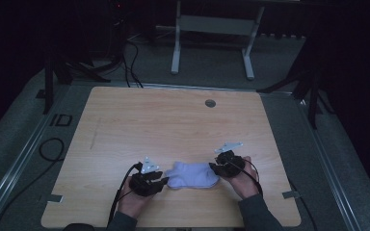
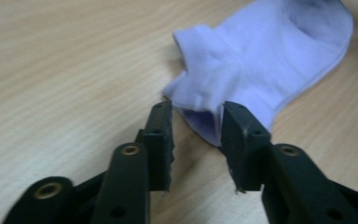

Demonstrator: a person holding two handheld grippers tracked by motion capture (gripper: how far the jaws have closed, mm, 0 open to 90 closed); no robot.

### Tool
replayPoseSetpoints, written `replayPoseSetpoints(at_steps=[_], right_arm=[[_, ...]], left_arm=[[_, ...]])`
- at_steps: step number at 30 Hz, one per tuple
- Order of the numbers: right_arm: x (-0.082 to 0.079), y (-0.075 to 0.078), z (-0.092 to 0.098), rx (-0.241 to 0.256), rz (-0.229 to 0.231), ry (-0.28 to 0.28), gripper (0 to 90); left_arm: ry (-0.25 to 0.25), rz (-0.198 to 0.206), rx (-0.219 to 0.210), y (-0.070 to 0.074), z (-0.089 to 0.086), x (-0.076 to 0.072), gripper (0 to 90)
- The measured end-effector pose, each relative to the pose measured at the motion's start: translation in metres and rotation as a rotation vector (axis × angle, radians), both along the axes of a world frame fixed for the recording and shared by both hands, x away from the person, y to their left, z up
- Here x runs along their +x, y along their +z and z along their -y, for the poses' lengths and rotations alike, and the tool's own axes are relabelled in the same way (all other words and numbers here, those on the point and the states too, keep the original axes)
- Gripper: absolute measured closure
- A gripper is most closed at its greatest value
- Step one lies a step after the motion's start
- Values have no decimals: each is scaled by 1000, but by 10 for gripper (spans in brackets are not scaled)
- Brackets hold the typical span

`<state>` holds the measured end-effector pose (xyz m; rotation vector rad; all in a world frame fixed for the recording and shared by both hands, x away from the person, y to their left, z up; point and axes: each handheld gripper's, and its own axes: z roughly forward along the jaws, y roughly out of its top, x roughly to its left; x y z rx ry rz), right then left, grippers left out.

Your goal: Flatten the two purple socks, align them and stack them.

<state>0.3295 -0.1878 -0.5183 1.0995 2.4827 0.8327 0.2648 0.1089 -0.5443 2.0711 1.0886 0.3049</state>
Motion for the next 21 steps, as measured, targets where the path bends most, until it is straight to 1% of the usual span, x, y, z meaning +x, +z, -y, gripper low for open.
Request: replayPoseSetpoints(at_steps=[3,5,7,13,16,17,19,20,21], right_arm=[[-1,4,4,28,7,-3,608],[-2,5,7,45,18,-8,592],[-1,6,11,71,22,-21,587],[-1,1,25,135,32,-79,569],[-2,-2,34,158,31,-110,567],[-2,-3,37,165,35,-119,568],[-1,-4,42,165,35,-130,569],[-1,-4,45,166,39,-136,568],[0,-4,48,165,47,-141,564]], left_arm=[[8,28,20,2,-1,1,590],[15,54,54,4,-1,2,579],[27,71,74,5,-1,4,568],[94,77,66,4,-10,12,564],[126,81,60,4,-16,16,564],[136,86,63,3,-18,17,564],[163,104,94,1,-21,21,564],[180,106,104,0,-22,23,564],[180,106,104,0,-22,23,562]])
